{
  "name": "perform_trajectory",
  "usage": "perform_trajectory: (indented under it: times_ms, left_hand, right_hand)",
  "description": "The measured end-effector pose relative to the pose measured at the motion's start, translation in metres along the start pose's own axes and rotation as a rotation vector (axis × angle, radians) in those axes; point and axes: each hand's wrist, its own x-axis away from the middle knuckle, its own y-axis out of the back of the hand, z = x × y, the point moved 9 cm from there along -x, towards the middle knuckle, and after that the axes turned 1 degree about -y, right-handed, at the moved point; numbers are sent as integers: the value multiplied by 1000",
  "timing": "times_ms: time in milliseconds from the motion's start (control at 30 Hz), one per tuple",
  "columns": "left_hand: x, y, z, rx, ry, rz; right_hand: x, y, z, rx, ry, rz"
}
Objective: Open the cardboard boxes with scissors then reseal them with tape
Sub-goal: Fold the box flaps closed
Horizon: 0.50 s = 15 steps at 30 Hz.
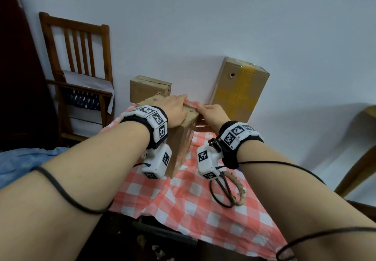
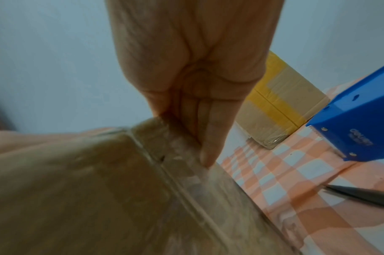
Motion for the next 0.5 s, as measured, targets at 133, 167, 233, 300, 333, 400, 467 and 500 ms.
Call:
perform_trajectory:
  times_ms: [133, 167, 233, 300, 333, 400, 467, 500]
  left_hand:
    - [3, 2, 3, 7, 2, -11]
    - [4, 3, 2, 11, 1, -12]
    - [8, 5, 1, 22, -3, -14]
    - [13, 7, 3, 37, -9, -20]
    - [16, 9, 4, 39, -15, -26]
    - [22, 11, 4, 44, -36, -31]
    - [29, 14, 2, 54, -52, -36]
    - [33, 16, 1, 59, -59, -40]
  right_hand:
    - [4, -4, -2, -17, 31, 57]
    - [5, -3, -2, -26, 43, 41]
    - [7, -2, -5, -82, 23, 52]
    - [11, -6, -6, -179, 22, 145]
    - [15, -8, -5, -222, 37, 188]
    - [21, -6, -3, -250, 83, 196]
    - [22, -3, 0, -220, 131, 131]
    - [23, -2, 2, -198, 149, 102]
